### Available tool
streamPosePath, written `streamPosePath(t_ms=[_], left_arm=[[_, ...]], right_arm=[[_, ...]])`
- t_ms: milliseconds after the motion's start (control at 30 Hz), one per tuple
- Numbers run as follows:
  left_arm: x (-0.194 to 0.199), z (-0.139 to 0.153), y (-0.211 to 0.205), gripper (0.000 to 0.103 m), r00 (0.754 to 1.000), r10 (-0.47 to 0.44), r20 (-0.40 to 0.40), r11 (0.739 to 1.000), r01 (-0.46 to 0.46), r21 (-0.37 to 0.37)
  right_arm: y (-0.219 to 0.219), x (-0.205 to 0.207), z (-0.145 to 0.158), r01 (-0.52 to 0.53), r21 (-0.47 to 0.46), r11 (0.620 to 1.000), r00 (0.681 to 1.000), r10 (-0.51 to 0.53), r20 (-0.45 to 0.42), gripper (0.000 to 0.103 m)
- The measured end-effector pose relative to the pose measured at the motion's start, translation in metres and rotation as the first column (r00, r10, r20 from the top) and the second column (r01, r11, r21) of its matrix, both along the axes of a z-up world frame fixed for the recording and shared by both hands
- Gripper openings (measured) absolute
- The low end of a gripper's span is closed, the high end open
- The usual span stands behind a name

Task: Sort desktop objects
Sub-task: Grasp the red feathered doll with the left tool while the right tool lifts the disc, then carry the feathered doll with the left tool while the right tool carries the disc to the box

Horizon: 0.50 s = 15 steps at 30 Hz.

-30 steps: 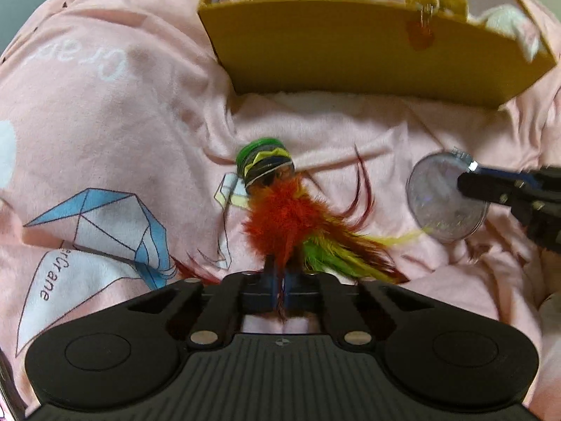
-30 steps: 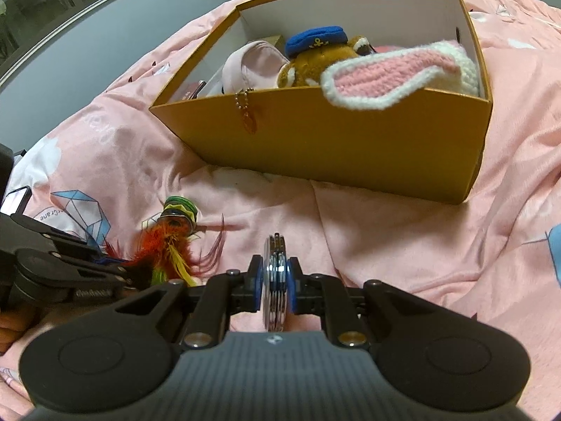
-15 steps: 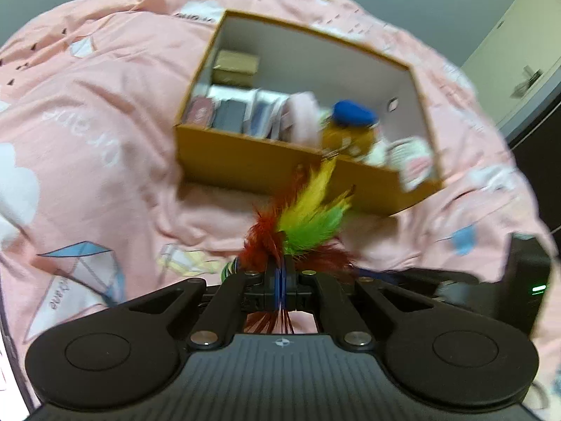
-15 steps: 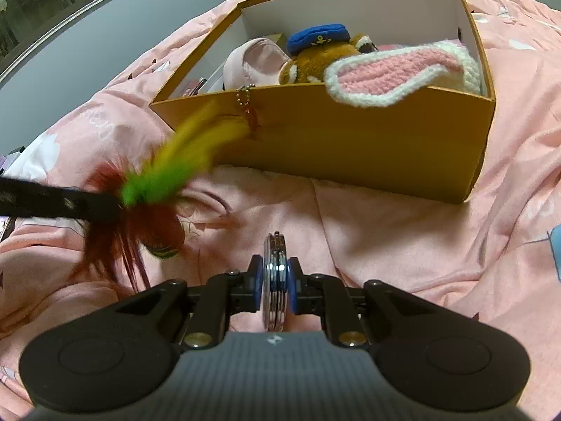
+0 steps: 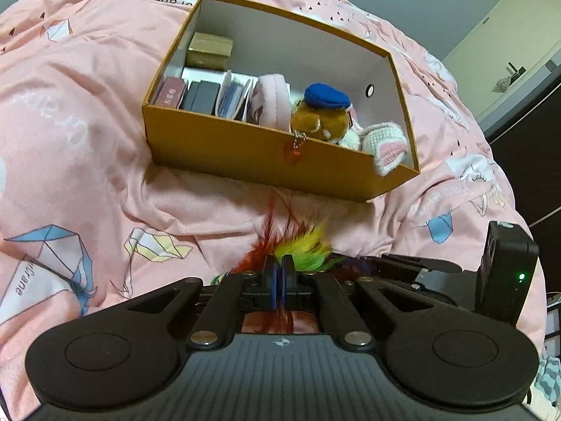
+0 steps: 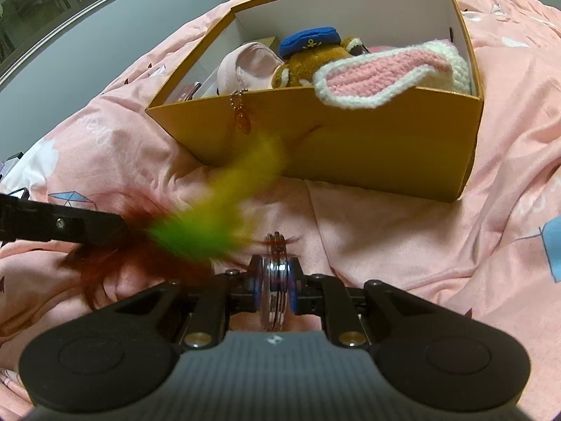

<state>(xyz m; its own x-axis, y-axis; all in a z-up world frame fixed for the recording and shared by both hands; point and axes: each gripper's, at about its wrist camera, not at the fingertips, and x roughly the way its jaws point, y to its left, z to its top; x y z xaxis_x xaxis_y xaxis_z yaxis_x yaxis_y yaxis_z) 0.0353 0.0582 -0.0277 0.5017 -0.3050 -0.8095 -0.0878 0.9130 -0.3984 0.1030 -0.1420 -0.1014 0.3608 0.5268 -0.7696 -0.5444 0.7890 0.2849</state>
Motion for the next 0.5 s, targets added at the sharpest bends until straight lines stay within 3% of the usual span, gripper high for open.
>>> streamPosePath(t_ms=[200, 367, 500], left_arm=[[-0.008, 0.015, 0.014, 0.008, 0.997, 0.025, 0.068, 0.999, -0.028, 0.033], [-0.014, 0.019, 0.014, 0.029, 0.997, -0.037, 0.074, 0.987, 0.025, 0.156], [-0.021, 0.013, 0.004, 0.058, 0.990, -0.124, 0.065, 0.965, 0.105, 0.238]], right_arm=[[-0.001, 0.000, 0.000, 0.000, 0.000, 1.000, 1.000, 0.000, -0.001, 0.016], [-0.002, 0.001, -0.001, 0.005, -0.008, 1.000, 1.000, -0.005, -0.004, 0.018], [-0.004, 0.001, -0.002, 0.008, -0.007, 1.000, 1.000, -0.008, -0.008, 0.019]])
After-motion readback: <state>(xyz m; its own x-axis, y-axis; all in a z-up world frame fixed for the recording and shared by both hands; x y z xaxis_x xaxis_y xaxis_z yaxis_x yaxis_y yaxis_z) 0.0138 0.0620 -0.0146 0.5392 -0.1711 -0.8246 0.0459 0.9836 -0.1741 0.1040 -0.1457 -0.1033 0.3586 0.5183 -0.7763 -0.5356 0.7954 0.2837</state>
